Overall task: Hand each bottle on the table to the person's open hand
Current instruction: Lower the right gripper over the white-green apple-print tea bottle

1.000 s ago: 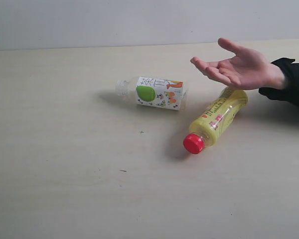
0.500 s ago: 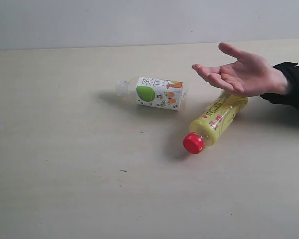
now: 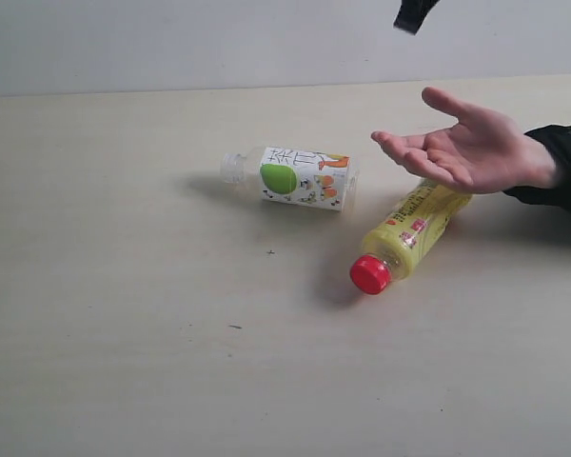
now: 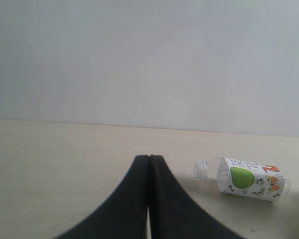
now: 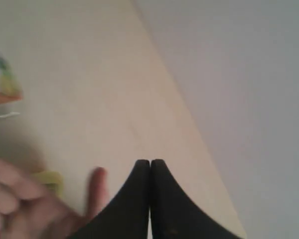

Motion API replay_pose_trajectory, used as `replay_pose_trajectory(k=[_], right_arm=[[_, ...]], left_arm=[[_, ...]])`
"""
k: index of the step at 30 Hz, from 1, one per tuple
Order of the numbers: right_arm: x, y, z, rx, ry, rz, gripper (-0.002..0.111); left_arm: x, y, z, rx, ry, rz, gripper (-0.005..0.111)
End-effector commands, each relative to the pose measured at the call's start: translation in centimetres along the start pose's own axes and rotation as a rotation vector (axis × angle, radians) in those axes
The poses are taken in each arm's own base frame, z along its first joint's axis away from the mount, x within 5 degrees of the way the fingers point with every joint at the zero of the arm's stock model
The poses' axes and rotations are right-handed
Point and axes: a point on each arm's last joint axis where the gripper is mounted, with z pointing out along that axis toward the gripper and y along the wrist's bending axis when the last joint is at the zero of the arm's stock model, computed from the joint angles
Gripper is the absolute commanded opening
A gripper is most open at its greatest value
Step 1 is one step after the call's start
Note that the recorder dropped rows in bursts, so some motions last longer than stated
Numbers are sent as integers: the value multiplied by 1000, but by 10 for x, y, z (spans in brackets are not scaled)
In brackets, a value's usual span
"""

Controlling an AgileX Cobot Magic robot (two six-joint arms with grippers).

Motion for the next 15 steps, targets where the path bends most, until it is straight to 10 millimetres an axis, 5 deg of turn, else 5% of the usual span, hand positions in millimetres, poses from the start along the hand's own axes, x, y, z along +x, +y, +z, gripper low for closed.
replay_pose_trajectory(k=[1, 10, 12, 15], right_arm=[[-17, 28, 16, -301, -131, -135, 0], [-28, 52, 60, -428, -181, -122, 1], [-29, 52, 62, -424, -182, -96, 7], [-34, 50, 66, -383, -210, -25, 34]], left_arm=[[-1, -1, -1, 9, -14, -1, 0], [-1, -1, -1, 9, -14, -1, 0], [-1, -1, -1, 9, -14, -1, 0], [-1, -1, -1, 9, -14, -1, 0]])
